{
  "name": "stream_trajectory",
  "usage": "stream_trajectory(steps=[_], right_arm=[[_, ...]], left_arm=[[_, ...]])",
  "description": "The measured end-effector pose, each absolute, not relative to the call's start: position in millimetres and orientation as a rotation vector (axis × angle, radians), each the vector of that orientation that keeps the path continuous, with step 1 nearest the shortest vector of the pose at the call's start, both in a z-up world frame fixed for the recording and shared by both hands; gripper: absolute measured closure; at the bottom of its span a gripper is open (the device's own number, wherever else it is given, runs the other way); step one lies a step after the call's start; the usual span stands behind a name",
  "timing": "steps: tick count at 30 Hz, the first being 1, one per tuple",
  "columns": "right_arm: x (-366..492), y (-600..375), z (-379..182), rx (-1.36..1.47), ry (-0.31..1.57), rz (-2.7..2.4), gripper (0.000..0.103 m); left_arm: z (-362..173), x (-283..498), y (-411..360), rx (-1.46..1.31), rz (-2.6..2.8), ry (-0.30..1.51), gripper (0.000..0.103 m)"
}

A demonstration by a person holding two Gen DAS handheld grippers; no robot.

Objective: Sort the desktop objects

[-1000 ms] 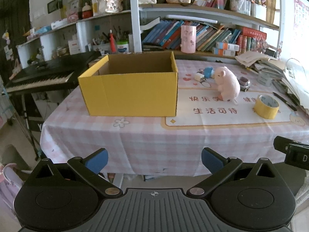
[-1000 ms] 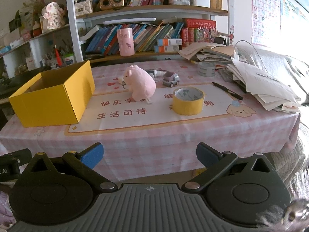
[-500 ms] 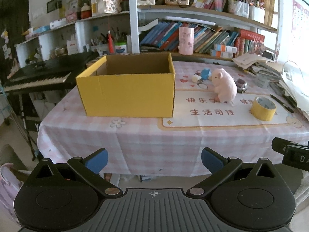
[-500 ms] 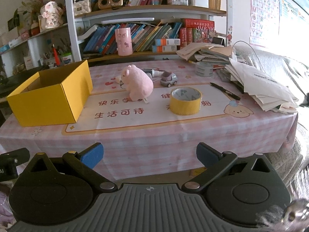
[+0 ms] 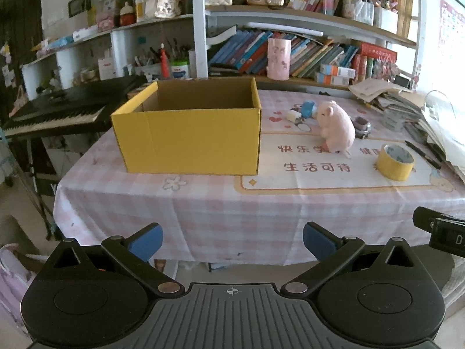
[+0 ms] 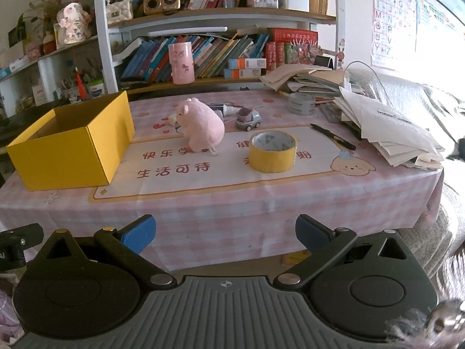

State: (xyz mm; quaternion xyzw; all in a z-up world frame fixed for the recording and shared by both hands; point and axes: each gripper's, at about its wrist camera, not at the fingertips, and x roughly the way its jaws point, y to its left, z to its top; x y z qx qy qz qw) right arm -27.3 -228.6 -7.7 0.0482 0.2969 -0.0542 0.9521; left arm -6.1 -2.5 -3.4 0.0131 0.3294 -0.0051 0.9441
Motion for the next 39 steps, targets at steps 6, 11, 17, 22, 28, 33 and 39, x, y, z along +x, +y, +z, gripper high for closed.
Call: stream_trajectory(steps=[6, 11, 17, 22, 28, 33, 39], right_arm=[[-27.2, -228.7, -6.4, 0.1, 0.597, -0.113, 0.0], [-26.4, -225.1, -5.3, 0.104, 0.594, -0.098, 0.0], [-26.4, -220.8, -5.0, 0.095, 0.594, -0.103, 0.0], [-24.9, -217.1, -4.8, 0.087, 0.599, -0.121, 0.0], [-20.4, -218.0, -9.3, 0.072, 0.617, -0.136, 0.0], [-16.5, -224.3, -13.3, 0.087, 0.625, -0.145, 0.0], [-10.7, -230.5, -11.4, 0.108, 0.603, -0.106, 0.0]], left_arm=[[-3.4, -5.3, -3.2, 0.027, -0.013, 0.669, 0.0], [-3.3, -4.0, -0.2, 0.022, -0.018, 0.664, 0.0], [-3.1, -3.1, 1.1, 0.022, -0.019, 0.666, 0.0], [-2.7, -0.2, 3.0, 0.016, -0.033, 0.671, 0.0], [-5.0, 5.5, 2.8, 0.01, -0.043, 0.684, 0.0], [-7.6, 12.1, -1.5, 0.011, -0.058, 0.694, 0.0], [-7.7, 20.6, -10.6, 0.015, -0.078, 0.688, 0.0]])
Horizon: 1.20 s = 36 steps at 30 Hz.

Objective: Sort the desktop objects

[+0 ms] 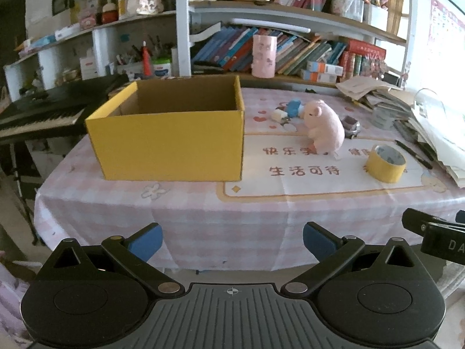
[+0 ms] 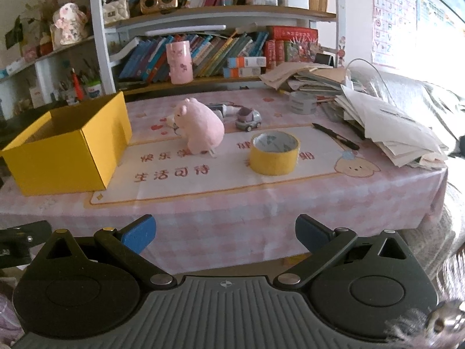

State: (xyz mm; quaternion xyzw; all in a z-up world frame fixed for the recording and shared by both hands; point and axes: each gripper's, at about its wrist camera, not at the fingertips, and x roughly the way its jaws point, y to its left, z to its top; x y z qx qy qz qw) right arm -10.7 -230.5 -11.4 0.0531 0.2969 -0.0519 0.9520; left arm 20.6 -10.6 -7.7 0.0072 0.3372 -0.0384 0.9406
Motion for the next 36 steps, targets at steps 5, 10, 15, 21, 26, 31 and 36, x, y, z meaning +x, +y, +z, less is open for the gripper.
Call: stream_trajectory(steps=[5, 10, 15, 21, 26, 31, 36], right_arm=[[-4.3, -238.0, -11.8, 0.096, 0.605, -0.122, 0.0], [2.6, -252.5, -16.2, 0.098, 0.628, -0.175, 0.0], [9.2, -263.2, -19.1, 0.09, 0.645, -0.196, 0.0], [20.2, -274.4, -22.3, 0.08, 0.668, -0.198, 0.0], [35.1, -288.2, -25.2, 0.102, 0.695, -0.2, 0.0], [52.4, -298.4, -25.6, 0.099, 0.709, -0.186, 0.0], [71.6, -302.5, -22.6, 0.039, 0.705, -0.144, 0.0]], left_arm=[[-9.8, 29.1, -23.8, 0.026, -0.102, 0.696, 0.0], [-11.9, 38.0, -35.5, 0.034, -0.126, 0.704, 0.0], [-14.8, 47.1, -49.2, 0.042, -0.159, 0.715, 0.0], [-19.2, 58.4, -64.5, 0.048, -0.195, 0.729, 0.0], [-20.5, 71.6, -75.4, 0.049, -0.21, 0.737, 0.0], [-20.5, 88.0, -88.7, 0.049, -0.22, 0.741, 0.0], [-19.6, 103.9, -101.5, 0.04, -0.213, 0.746, 0.0]])
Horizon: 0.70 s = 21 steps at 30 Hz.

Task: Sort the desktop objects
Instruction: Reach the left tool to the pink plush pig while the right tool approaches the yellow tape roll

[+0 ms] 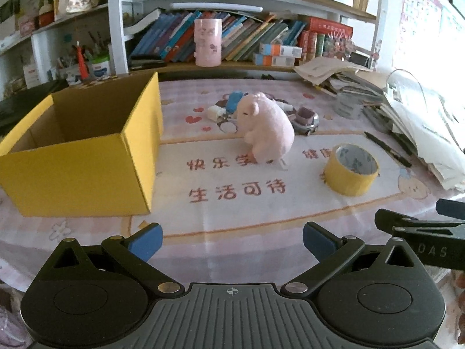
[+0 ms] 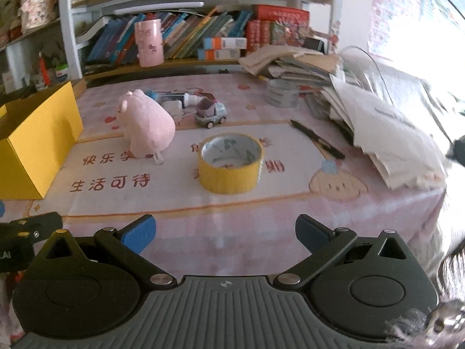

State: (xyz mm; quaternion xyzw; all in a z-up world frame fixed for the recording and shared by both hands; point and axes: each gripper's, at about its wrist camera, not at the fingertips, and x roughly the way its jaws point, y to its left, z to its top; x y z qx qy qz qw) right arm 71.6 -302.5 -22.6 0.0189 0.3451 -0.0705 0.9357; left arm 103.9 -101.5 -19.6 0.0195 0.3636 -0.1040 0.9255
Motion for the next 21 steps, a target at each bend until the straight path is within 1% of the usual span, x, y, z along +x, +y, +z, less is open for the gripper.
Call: stream_trajectory(steps=[9, 21], right_arm=[[115.0, -326.1, -22.9, -0.013, 0.727, -0.079, 0.0], [171.6, -356.7, -38.1, -0.043, 0.792, 0.06, 0.0]], left_arm=[[-15.4, 135.6, -123.1, 0.0, -0.139, 0.749, 0.0], [-19.2, 190.2, -158.5, -0.064, -0.049, 0.735, 0.0]])
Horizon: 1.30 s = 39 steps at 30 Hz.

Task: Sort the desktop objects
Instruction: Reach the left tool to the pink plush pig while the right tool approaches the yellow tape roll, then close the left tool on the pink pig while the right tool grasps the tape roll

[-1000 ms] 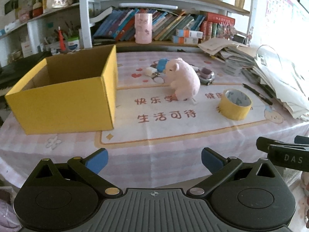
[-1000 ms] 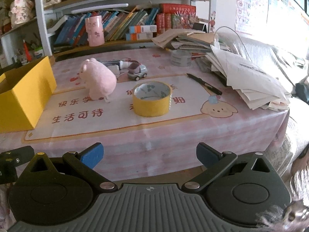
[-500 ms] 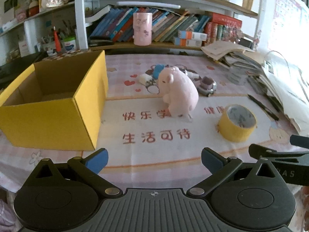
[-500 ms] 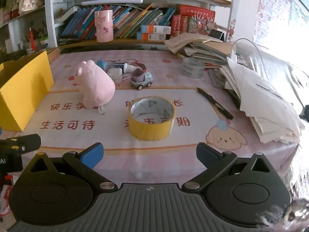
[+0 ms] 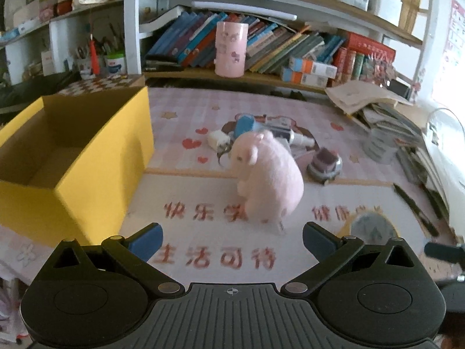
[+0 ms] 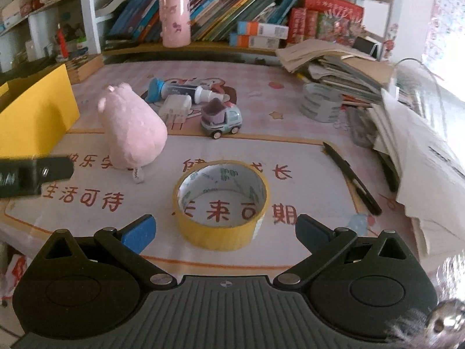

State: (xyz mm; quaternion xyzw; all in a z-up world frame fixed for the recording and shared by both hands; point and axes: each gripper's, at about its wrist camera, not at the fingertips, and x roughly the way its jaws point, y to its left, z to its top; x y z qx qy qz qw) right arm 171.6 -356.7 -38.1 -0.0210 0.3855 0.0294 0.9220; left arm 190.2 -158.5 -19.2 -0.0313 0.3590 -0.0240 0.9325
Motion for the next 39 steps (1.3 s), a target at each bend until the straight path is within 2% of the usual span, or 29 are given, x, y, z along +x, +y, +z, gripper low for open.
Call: stream_trajectory(steps=[20, 25, 31, 33, 34, 39], right_arm=[[220.9, -377.1, -65.5, -0.05, 0.88, 0.234, 0.0], [225.0, -379.8, -69.7, -0.037, 0.899, 0.258, 0.002], [224.1, -381.2, -71.2, -0.04, 0.904, 0.274, 0.003], [223.9, -380.7, -72.0, -0.043, 0.905, 0.284, 0.01], [224.0, -380.3, -72.4, -0.041, 0.908, 0.293, 0.013], [223.2, -379.7, -69.5, -0.047, 0.89, 0.287, 0.014]], left_arm=[[-52.1, 283.0, -210.7, -0.026, -0.023, 0.779, 0.001], [-59.2, 294.4, -216.0, -0.017, -0.027, 0.799, 0.008], [-67.3, 297.5, -216.1, -0.028, -0.031, 0.819, 0.023], [-66.0, 295.7, -215.4, -0.029, -0.031, 0.811, 0.028], [-65.3, 294.6, -215.4, -0.028, -0.033, 0.808, 0.029], [-59.6, 285.5, -207.7, -0.058, -0.021, 0.803, 0.032]])
